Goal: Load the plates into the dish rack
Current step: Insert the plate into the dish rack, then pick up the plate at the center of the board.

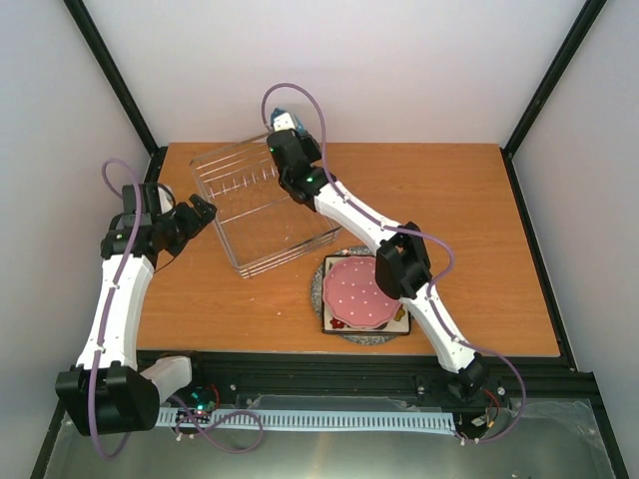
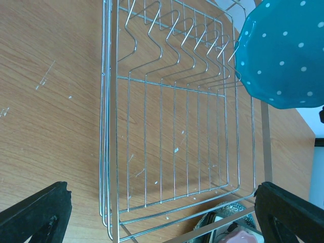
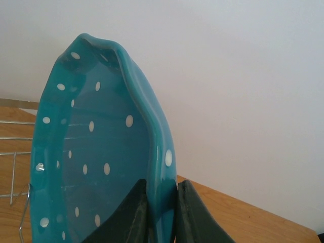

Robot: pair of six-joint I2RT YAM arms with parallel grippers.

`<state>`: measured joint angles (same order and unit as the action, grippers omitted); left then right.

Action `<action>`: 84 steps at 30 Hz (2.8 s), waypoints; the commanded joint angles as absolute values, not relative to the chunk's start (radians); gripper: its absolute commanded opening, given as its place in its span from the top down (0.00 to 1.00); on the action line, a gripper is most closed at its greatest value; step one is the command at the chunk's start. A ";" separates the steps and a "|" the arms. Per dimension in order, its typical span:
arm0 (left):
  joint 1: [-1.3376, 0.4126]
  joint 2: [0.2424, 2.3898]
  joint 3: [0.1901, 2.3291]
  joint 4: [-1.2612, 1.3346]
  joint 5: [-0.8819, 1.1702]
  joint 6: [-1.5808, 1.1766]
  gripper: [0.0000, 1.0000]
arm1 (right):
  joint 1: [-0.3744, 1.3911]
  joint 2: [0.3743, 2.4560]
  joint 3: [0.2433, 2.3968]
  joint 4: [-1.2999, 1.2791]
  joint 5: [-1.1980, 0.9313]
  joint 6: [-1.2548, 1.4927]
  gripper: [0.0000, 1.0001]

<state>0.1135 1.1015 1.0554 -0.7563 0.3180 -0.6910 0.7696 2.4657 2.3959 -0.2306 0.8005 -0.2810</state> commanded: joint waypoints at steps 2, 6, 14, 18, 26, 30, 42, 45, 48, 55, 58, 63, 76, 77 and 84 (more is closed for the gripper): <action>0.123 1.073 1.068 -0.752 0.313 -0.701 0.00 | 0.786 2.472 2.405 -0.133 0.823 -0.234 0.97; 0.124 1.071 1.067 -0.754 0.312 -0.702 0.00 | 0.794 2.483 2.408 -0.141 0.824 -0.225 0.97; 0.126 1.069 1.074 -0.753 0.299 -0.702 0.00 | 0.846 2.484 2.343 -0.115 0.850 -0.271 0.97; 0.126 1.059 1.074 -0.751 0.298 -0.703 0.00 | 0.859 2.506 2.330 -0.112 0.855 -0.270 0.97; 0.126 1.046 1.053 -0.737 0.307 -0.708 0.00 | 0.859 2.525 2.338 -0.122 0.841 -0.257 0.97; 0.126 1.045 1.057 -0.738 0.307 -0.700 0.00 | 0.858 2.532 2.354 -0.146 0.831 -0.239 0.97; 0.127 1.050 1.039 -0.726 0.308 -0.696 0.00 | 0.854 2.497 2.353 -0.153 0.832 -0.235 0.63; 0.126 1.057 1.033 -0.718 0.310 -0.697 0.00 | 0.854 2.479 2.344 -0.154 0.838 -0.233 0.54; 0.126 1.063 1.021 -0.700 0.320 -0.695 0.00 | 0.854 2.446 2.320 -0.152 0.841 -0.218 0.50; 0.126 1.064 1.001 -0.698 0.318 -0.666 0.00 | 0.846 2.360 2.261 -0.162 0.826 -0.156 0.44; 0.126 1.063 1.023 -0.719 0.301 -0.648 0.00 | 0.845 2.318 2.237 -0.184 0.833 -0.131 0.43; 0.120 1.078 1.093 -0.753 0.298 -0.617 0.00 | 0.837 2.142 2.075 -0.245 0.856 -0.032 0.40; -0.422 1.178 1.263 -0.806 0.120 -0.689 0.00 | 0.725 1.339 1.360 -0.722 0.483 0.457 0.34; -0.477 1.194 1.267 -0.811 0.095 -0.704 0.00 | 0.701 1.273 1.295 -0.738 0.422 0.464 0.35; -0.907 1.477 1.481 -0.931 -0.037 -0.698 0.00 | 0.571 1.022 1.086 -0.905 0.193 0.460 0.35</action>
